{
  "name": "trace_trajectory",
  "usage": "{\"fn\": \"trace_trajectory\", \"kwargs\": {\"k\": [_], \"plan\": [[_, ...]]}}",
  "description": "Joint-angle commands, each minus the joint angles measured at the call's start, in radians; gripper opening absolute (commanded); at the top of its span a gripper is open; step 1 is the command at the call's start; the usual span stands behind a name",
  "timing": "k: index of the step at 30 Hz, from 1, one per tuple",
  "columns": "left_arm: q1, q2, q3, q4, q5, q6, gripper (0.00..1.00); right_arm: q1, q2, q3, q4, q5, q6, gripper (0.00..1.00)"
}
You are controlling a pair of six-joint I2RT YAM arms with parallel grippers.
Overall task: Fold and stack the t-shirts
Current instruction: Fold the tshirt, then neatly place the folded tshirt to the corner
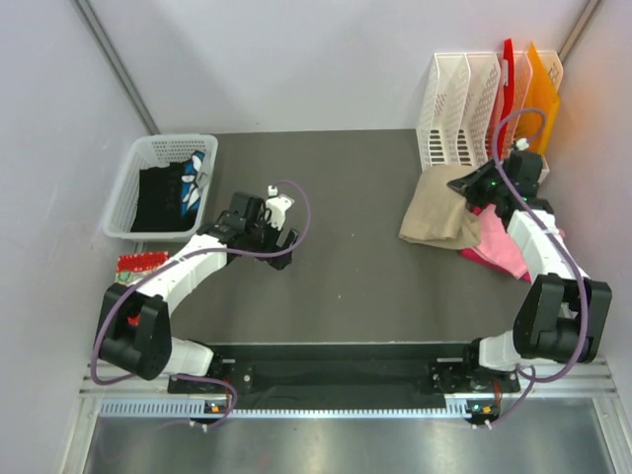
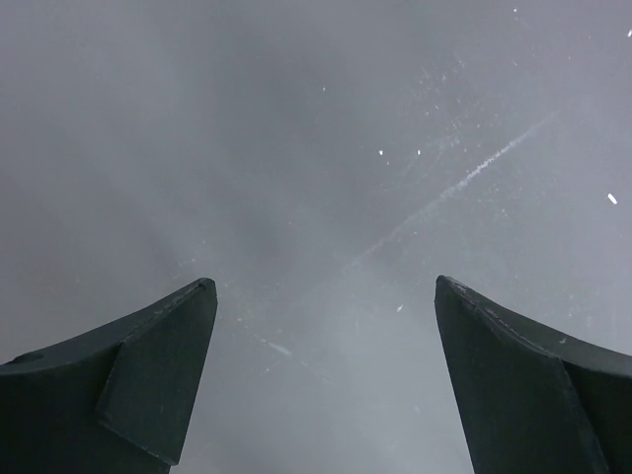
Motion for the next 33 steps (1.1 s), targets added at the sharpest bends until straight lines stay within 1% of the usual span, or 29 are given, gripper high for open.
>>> {"fn": "trace_trajectory", "kwargs": {"k": [1, 2, 5, 11, 16, 19, 22, 27, 28, 29, 31, 32, 33], "plan": [[0.019, 0.005, -0.019, 0.093, 0.040, 0.009, 0.96, -0.112, -0.056, 0.098, -0.081, -0.035, -0.038, 0.00], [0.023, 0.007, -0.019, 0.099, 0.043, 0.008, 0.96, -0.156, -0.057, 0.115, -0.089, -0.053, -0.041, 0.00], [0.040, 0.005, -0.018, 0.105, 0.053, -0.002, 0.96, -0.233, -0.054, 0.130, -0.109, -0.073, -0.043, 0.00], [0.054, -0.022, -0.025, 0.103, 0.066, -0.002, 0.96, -0.337, -0.054, 0.106, -0.098, -0.041, -0.003, 0.00], [0.059, -0.013, -0.033, 0.113, 0.075, 0.000, 0.96, -0.388, -0.089, 0.098, -0.124, 0.022, 0.011, 0.00], [0.060, -0.006, -0.036, 0.116, 0.081, 0.001, 0.96, -0.420, -0.140, 0.083, -0.138, 0.085, 0.020, 0.00], [0.063, -0.006, -0.033, 0.114, 0.086, 0.001, 0.96, -0.433, -0.167, 0.086, -0.188, 0.180, 0.018, 0.00], [0.063, -0.021, -0.031, 0.111, 0.086, 0.001, 0.96, -0.433, -0.119, 0.087, -0.254, 0.244, 0.003, 0.00], [0.063, -0.022, -0.030, 0.108, 0.086, 0.001, 0.96, -0.433, -0.111, 0.087, -0.265, 0.254, 0.003, 0.05], [0.065, -0.024, -0.030, 0.108, 0.086, 0.001, 0.96, -0.433, -0.099, 0.089, -0.276, 0.260, 0.001, 0.22], [0.065, -0.029, -0.028, 0.106, 0.083, 0.001, 0.96, -0.433, -0.071, 0.098, -0.311, 0.272, -0.003, 0.41], [0.065, -0.029, -0.027, 0.105, 0.081, 0.001, 0.96, -0.433, -0.068, 0.098, -0.317, 0.286, -0.003, 0.61], [0.065, -0.032, -0.024, 0.100, 0.086, 0.003, 0.96, -0.433, -0.068, 0.098, -0.325, 0.298, -0.003, 0.69]]}}
